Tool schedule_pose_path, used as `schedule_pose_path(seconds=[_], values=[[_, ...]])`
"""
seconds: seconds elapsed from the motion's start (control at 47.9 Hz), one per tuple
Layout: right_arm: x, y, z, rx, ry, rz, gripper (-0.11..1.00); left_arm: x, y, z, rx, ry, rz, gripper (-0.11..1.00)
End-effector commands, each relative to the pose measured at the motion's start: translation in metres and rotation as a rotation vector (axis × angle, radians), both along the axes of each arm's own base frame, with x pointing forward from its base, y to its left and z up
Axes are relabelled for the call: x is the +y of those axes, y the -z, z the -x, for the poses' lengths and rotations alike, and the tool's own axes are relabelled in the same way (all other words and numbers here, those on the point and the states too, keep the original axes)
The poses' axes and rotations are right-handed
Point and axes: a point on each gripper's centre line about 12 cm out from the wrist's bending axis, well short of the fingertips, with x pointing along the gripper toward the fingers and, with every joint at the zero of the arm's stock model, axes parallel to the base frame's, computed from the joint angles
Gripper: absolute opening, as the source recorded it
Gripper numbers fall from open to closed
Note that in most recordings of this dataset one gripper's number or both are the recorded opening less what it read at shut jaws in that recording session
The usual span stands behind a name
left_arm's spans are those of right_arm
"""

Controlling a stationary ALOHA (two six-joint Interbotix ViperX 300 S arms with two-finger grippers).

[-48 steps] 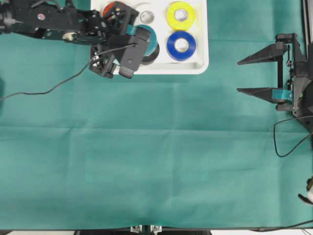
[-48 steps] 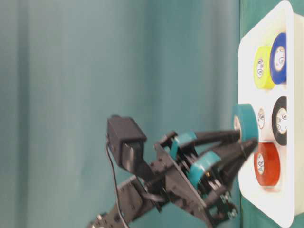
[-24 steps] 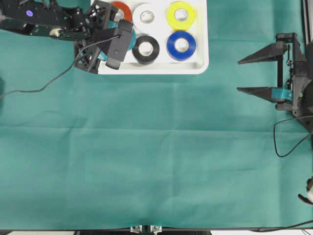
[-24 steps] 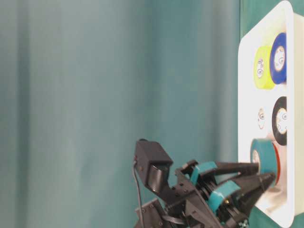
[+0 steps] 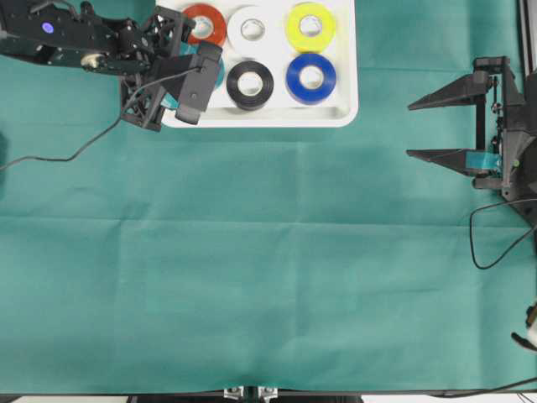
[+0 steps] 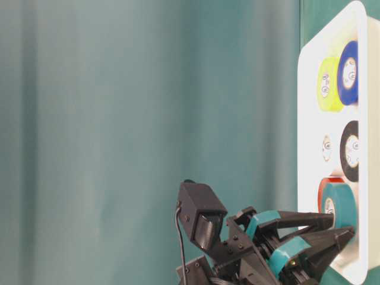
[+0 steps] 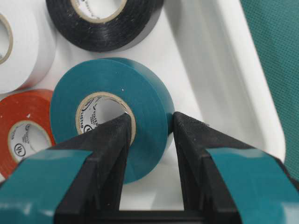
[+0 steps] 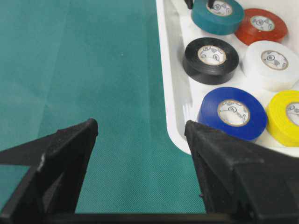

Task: Put the tape alternately from left to right into the white case.

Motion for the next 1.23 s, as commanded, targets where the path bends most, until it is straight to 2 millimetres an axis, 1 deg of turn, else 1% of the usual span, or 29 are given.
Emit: schedule_pose_path(seconds=[0.0, 0.188, 0.25, 0.313, 0.396, 0.521, 0.542, 0.563, 0.584, 0.626, 0.709, 0.897, 1.001, 1.21], values=[[0.0, -0.009, -0.005, -0.023, -0.002, 0.0, 0.81, 0.0, -0.016, -0.005, -0.052, 0.005, -0.015, -0.03], [0.0, -0.008, -0.004, -0.021, -0.002, 0.0, 0.81, -0.004, -0.018, -0.006, -0.057, 0.012, -0.014, -0.03], [0.0, -0.008, -0.004, -0.021, 0.0, 0.0, 0.81, -0.005, -0.018, -0.008, -0.058, 0.013, -0.013, 0.02], [0.0, -0.009, -0.005, -0.023, -0.002, 0.0, 0.81, -0.004, -0.02, -0.009, -0.067, 0.004, -0.01, 0.13], [0.0, -0.009, -0.005, -0.023, -0.002, 0.0, 0.81, -0.003, -0.022, -0.011, -0.076, -0.011, -0.002, 0.34], [0.0, -0.009, -0.005, -0.024, -0.002, 0.0, 0.81, -0.004, -0.022, -0.011, -0.076, -0.019, 0.003, 0.72], [-0.001, -0.009, -0.005, -0.024, 0.0, 0.0, 0.81, -0.004, -0.023, -0.011, -0.077, -0.017, 0.002, 0.77], [0.0, -0.009, -0.005, -0.024, -0.002, 0.0, 0.81, -0.003, -0.023, -0.011, -0.079, -0.019, 0.002, 0.8], [0.0, -0.01, -0.005, -0.026, -0.002, 0.0, 0.81, -0.004, -0.023, -0.011, -0.079, -0.017, 0.002, 0.8], [0.0, -0.01, -0.005, -0.026, -0.002, 0.0, 0.81, -0.004, -0.024, -0.01, -0.08, -0.017, 0.002, 0.76], [0.0, -0.009, -0.005, -0.024, -0.002, 0.0, 0.81, -0.004, -0.026, -0.01, -0.086, -0.018, 0.001, 0.77], [0.0, -0.009, -0.005, -0.024, -0.002, 0.0, 0.81, -0.008, -0.038, -0.007, -0.116, -0.012, -0.007, 0.76], [0.0, -0.009, -0.005, -0.024, -0.002, 0.0, 0.81, -0.017, -0.045, -0.004, -0.134, 0.011, -0.01, 0.75], [-0.001, -0.009, -0.005, -0.019, 0.001, 0.001, 0.81, -0.044, -0.056, 0.002, -0.165, 0.053, 0.008, 0.75]])
